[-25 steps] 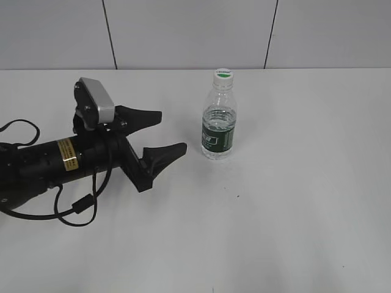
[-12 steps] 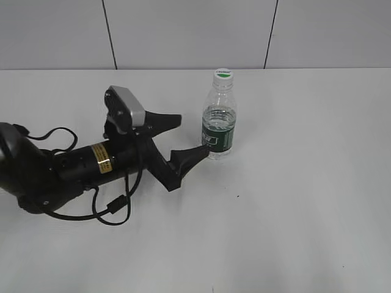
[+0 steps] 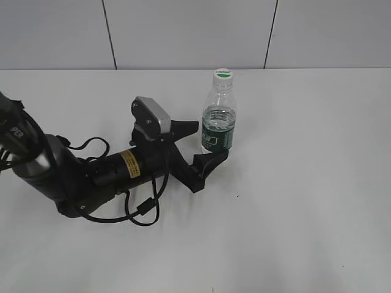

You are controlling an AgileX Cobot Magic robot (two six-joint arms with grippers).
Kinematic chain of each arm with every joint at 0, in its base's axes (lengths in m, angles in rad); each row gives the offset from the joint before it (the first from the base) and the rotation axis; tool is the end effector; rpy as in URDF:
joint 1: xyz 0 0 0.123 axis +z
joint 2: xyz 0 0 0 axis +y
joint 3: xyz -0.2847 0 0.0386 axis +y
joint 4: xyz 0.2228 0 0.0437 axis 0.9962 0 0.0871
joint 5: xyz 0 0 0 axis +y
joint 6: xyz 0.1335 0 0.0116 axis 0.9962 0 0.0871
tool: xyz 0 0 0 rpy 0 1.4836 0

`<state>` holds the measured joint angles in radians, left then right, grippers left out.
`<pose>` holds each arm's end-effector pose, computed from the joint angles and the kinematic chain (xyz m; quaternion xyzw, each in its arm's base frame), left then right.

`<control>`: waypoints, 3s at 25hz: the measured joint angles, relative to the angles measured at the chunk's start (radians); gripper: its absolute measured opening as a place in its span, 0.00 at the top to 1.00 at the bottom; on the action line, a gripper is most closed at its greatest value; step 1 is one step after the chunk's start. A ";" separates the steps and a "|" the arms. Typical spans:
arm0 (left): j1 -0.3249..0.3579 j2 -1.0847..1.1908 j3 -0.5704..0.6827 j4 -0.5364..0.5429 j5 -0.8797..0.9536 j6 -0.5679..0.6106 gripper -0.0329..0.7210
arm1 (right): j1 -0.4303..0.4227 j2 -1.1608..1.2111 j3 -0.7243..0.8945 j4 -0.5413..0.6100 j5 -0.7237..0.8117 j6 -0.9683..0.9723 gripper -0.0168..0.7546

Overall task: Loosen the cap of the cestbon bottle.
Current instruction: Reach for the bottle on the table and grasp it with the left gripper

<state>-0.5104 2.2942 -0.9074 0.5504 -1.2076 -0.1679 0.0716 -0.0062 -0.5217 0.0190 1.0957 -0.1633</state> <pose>0.3316 -0.2607 0.0825 0.3601 0.6593 -0.3314 0.5707 0.0041 0.0026 0.2478 -0.1009 0.8491 -0.0143 0.5184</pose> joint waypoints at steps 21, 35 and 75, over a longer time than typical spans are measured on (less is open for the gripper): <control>-0.011 0.062 -0.070 -0.111 0.000 -0.014 0.17 | 0.000 0.000 0.000 0.000 0.000 0.000 0.22; -0.033 0.116 -0.182 -0.117 0.000 -0.024 0.17 | 0.000 0.000 0.000 0.000 0.000 0.000 0.22; -0.064 0.134 -0.280 -0.166 0.120 -0.032 0.37 | 0.000 0.000 0.000 0.000 0.000 0.000 0.22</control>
<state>-0.5744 2.4284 -1.1875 0.3848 -1.0874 -0.2003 0.0716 -0.0062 -0.5217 0.0190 1.0957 -0.1633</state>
